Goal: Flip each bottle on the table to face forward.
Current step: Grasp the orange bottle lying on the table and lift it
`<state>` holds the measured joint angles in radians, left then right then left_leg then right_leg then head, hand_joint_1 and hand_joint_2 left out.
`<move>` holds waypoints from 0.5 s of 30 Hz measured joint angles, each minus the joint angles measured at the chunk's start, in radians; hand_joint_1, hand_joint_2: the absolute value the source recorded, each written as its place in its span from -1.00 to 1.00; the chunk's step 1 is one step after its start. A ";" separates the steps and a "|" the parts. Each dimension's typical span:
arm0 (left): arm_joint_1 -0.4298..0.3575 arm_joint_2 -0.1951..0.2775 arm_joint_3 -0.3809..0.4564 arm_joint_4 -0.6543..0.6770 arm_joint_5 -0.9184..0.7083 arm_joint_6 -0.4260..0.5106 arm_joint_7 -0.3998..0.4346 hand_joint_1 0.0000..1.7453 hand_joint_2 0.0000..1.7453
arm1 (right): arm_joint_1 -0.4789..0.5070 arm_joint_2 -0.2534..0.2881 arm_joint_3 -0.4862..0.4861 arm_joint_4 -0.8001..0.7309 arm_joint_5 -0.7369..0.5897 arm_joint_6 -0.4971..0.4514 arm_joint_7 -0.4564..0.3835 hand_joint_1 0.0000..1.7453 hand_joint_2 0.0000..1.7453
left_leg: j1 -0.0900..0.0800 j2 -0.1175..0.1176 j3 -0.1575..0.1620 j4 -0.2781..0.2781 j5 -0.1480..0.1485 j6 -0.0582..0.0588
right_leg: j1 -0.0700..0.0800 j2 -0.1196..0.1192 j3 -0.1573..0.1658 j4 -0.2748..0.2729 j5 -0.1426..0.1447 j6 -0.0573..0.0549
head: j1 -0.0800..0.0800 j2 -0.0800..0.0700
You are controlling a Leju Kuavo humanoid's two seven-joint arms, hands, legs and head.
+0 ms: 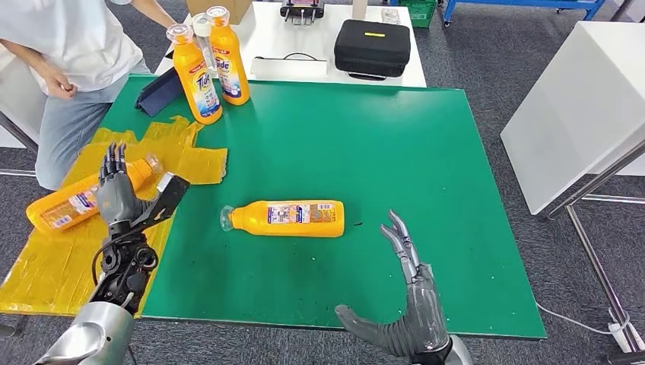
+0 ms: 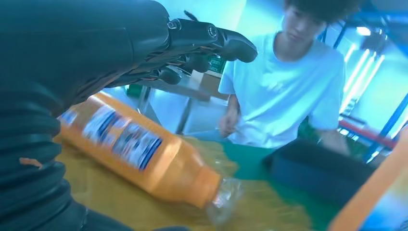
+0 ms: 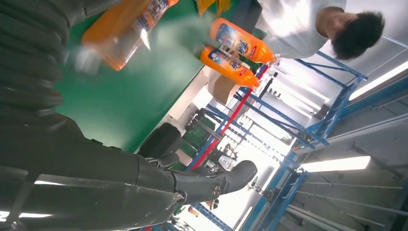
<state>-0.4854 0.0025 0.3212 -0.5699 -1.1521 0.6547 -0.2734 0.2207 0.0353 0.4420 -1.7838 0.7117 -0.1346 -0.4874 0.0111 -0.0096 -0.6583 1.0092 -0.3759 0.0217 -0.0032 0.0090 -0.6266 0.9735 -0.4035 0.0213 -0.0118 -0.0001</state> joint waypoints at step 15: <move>0.119 -0.184 -0.120 -0.381 0.657 -0.363 -0.288 -1.00 1.00 | -0.115 0.025 -0.033 0.147 0.097 -0.034 0.088 -1.00 1.00 | 0.000 0.000 0.000 0.000 0.000 0.000 | 0.001 0.000 0.001 0.000 0.000 0.000 | 0.000 0.000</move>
<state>-0.3665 -0.1820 0.2011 -0.9509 -0.4954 0.2917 -0.5613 0.1054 0.0600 0.4091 -1.6371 0.8085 -0.1685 -0.3991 0.0115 -0.0101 -0.6583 1.0093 -0.3757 0.0218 -0.0026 0.0089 -0.6260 0.9736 -0.4035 0.0212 -0.0118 -0.0001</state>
